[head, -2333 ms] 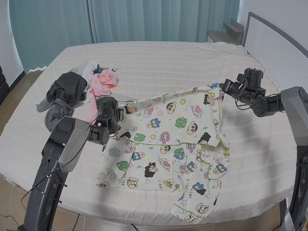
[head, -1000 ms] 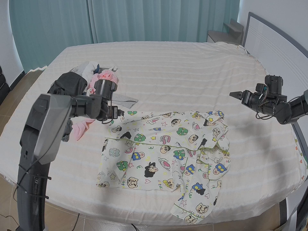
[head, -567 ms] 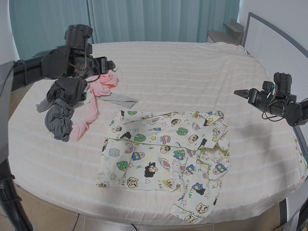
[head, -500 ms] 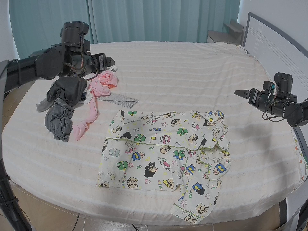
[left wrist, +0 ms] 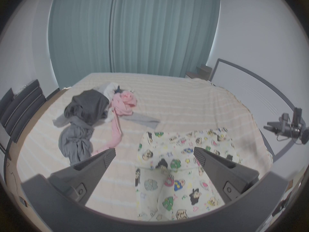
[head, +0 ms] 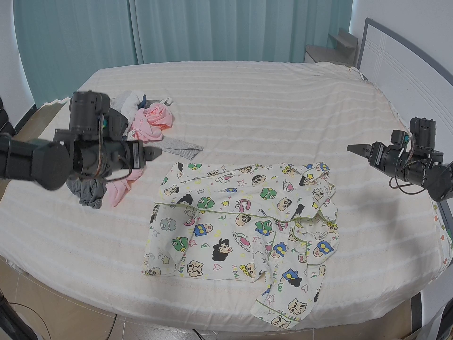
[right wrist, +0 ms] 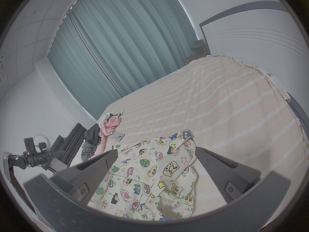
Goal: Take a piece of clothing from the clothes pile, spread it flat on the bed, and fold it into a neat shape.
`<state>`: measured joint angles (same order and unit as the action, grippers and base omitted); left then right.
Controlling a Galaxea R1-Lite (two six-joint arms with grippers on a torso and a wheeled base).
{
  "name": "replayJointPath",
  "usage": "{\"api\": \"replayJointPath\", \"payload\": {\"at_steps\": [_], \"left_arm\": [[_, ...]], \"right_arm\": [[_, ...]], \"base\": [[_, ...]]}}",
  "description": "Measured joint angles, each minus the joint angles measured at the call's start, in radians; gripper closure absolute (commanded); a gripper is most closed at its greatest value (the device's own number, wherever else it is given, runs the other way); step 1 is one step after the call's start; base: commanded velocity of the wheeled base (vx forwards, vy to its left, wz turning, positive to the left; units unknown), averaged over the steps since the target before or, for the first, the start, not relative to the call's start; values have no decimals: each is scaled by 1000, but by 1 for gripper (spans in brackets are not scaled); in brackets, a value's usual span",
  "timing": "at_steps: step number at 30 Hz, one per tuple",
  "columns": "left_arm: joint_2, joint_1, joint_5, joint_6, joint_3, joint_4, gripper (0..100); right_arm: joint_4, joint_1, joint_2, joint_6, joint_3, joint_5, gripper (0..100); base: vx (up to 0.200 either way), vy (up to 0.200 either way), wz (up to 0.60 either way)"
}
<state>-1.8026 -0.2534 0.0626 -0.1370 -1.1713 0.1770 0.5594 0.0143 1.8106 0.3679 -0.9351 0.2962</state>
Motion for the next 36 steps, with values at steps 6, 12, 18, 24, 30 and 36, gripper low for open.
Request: {"api": "replayJointPath", "payload": {"at_steps": [6, 12, 18, 24, 30, 36], "left_arm": [[43, 0, -46, -23, 292, 177, 0], [77, -5, -72, -109, 599, 391, 0], [103, -13, -93, -183, 830, 565, 0], [94, -17, -101, -208, 882, 627, 0], [41, -18, -99, -209, 887, 763, 0], [-44, -37, -101, -211, 890, 819, 0]], "right_arm": [[86, -3, -23, 0, 115, 15, 0], [205, -5, -35, -1, 282, 31, 0], [335, -5, -30, 0, 444, 44, 0], [376, -3, -22, 0, 514, 51, 0], [378, -3, -18, 1, 525, 52, 0], [379, 0, -15, 2, 525, 53, 0]], "base": [[0, 0, 0], [0, 0, 0], [167, 0, 0], [200, 0, 0], [133, 0, 0], [0, 0, 0]]}}
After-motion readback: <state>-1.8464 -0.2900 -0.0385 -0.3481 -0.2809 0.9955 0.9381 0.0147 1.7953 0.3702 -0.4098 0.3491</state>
